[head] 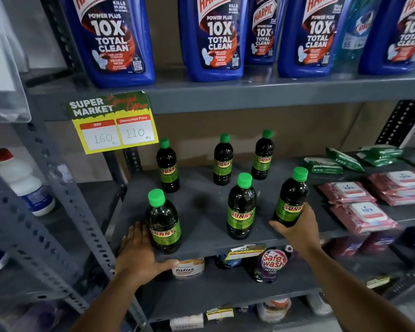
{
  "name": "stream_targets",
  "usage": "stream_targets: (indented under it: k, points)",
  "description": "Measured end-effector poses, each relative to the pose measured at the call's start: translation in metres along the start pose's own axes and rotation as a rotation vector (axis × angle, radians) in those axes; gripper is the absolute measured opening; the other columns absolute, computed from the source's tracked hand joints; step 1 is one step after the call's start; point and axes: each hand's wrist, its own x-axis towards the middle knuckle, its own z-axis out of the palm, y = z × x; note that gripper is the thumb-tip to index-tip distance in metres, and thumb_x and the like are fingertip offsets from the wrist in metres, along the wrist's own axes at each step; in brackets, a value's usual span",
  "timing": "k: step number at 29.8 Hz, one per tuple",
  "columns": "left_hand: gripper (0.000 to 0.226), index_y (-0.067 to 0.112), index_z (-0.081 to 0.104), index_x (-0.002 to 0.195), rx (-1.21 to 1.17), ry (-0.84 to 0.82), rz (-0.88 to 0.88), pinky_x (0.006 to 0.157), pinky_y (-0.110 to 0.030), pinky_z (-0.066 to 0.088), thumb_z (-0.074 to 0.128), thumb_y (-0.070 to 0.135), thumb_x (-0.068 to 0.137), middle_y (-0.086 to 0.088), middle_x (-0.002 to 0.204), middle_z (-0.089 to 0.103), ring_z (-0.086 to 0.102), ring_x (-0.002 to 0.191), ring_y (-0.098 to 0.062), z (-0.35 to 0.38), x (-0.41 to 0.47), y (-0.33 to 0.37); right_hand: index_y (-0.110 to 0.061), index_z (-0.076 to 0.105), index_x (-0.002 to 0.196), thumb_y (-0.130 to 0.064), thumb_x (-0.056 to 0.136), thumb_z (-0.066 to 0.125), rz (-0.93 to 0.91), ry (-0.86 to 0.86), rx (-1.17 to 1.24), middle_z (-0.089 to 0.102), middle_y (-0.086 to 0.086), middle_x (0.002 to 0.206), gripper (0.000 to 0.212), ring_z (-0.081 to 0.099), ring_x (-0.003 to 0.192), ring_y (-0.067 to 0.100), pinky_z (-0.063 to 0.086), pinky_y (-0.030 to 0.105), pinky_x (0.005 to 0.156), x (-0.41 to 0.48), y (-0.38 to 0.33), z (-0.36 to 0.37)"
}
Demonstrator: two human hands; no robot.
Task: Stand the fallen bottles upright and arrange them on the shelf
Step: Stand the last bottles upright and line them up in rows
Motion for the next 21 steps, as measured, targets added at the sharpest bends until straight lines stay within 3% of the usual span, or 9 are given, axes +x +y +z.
stream_targets:
  k: [5,8,10,13,15,16,18,20,21]
  points:
    - [0.146,0.009,-0.011,0.153,0.009,-0.012,-0.006,0.124,-0.046,0.002,0.046,0.099,0.053,-0.015,0.164,-0.009,-0.006,0.150,-0.031,-0.004,-0.001,0.003,-0.033,0.046,0.106,-0.039,0.045,0.092,-0.005,0.013,0.023,0.059,0.000,0.107,0.077,0.059,0.097,0.021,0.052,0.039,0.080,-0.003,0.000,-0.001]
    - [0.146,0.011,-0.012,0.153,-0.018,-0.029,-0.011,0.124,-0.046,0.001,0.051,0.097,0.053,-0.014,0.164,-0.010,-0.008,0.150,-0.030,-0.007,-0.001,0.005,-0.040,0.046,0.099,-0.034,0.047,0.092,-0.023,0.003,0.040,0.063,-0.010,0.095,0.070,0.063,0.086,0.011,0.054,0.034,0.072,-0.004,-0.002,-0.002]
    - [0.145,0.012,-0.011,0.153,-0.040,-0.031,-0.013,0.124,-0.046,0.002,0.054,0.095,0.054,-0.013,0.164,-0.009,-0.007,0.150,-0.030,-0.009,-0.005,0.005,-0.039,0.048,0.098,-0.034,0.046,0.093,-0.027,-0.031,0.057,0.064,-0.012,0.093,0.069,0.062,0.083,0.005,0.057,0.041,0.075,-0.004,-0.004,-0.006]
    - [0.142,0.009,-0.004,0.154,-0.065,0.010,-0.039,0.124,-0.046,0.008,0.059,0.091,0.057,-0.015,0.164,-0.002,-0.002,0.150,-0.031,-0.012,-0.017,0.012,-0.016,0.040,0.130,-0.056,0.047,0.089,-0.044,0.027,-0.086,0.055,0.013,0.125,0.104,0.052,0.115,0.030,0.044,0.055,0.098,-0.017,-0.013,-0.013]
    - [0.139,0.006,-0.003,0.153,-0.066,0.013,-0.074,0.124,-0.046,0.010,0.059,0.089,0.061,-0.016,0.164,-0.002,-0.002,0.150,-0.032,-0.009,-0.021,0.012,-0.011,0.037,0.130,-0.075,0.052,0.074,-0.156,0.189,-0.276,0.050,0.019,0.123,0.108,0.045,0.117,0.037,0.038,0.055,0.096,-0.036,-0.020,-0.007]
    - [0.136,0.005,-0.003,0.153,-0.048,0.003,-0.083,0.124,-0.046,0.010,0.057,0.089,0.063,-0.017,0.164,-0.003,-0.002,0.150,-0.032,-0.008,-0.025,0.014,-0.012,0.040,0.128,-0.078,0.055,0.069,-0.248,0.171,-0.301,0.050,0.017,0.120,0.102,0.044,0.115,0.034,0.038,0.052,0.095,-0.048,-0.028,-0.001]
    - [0.133,0.004,-0.004,0.153,0.012,-0.022,-0.100,0.123,-0.045,0.008,0.052,0.089,0.067,-0.018,0.163,-0.006,-0.003,0.150,-0.032,-0.008,-0.035,0.016,-0.016,0.033,0.135,-0.068,0.061,0.073,-0.338,-0.042,-0.199,0.042,0.012,0.133,0.099,0.038,0.124,0.028,0.035,0.048,0.103,-0.063,-0.050,0.015]
    - [0.130,0.003,-0.007,0.152,0.039,-0.050,-0.109,0.123,-0.045,0.007,0.050,0.087,0.071,-0.018,0.163,-0.010,-0.005,0.150,-0.031,-0.006,-0.036,0.014,-0.018,0.022,0.144,-0.050,0.060,0.083,-0.254,-0.240,-0.015,0.035,0.008,0.145,0.109,0.033,0.135,0.025,0.032,0.046,0.110,-0.059,-0.069,0.032]
    - [0.129,0.004,-0.007,0.152,0.039,-0.071,-0.109,0.124,-0.044,0.007,0.050,0.086,0.072,-0.017,0.163,-0.011,-0.006,0.150,-0.030,-0.007,-0.036,0.014,-0.015,0.024,0.143,-0.042,0.059,0.086,-0.189,-0.305,0.045,0.041,0.008,0.143,0.108,0.036,0.135,0.025,0.035,0.043,0.109,-0.054,-0.074,0.038]
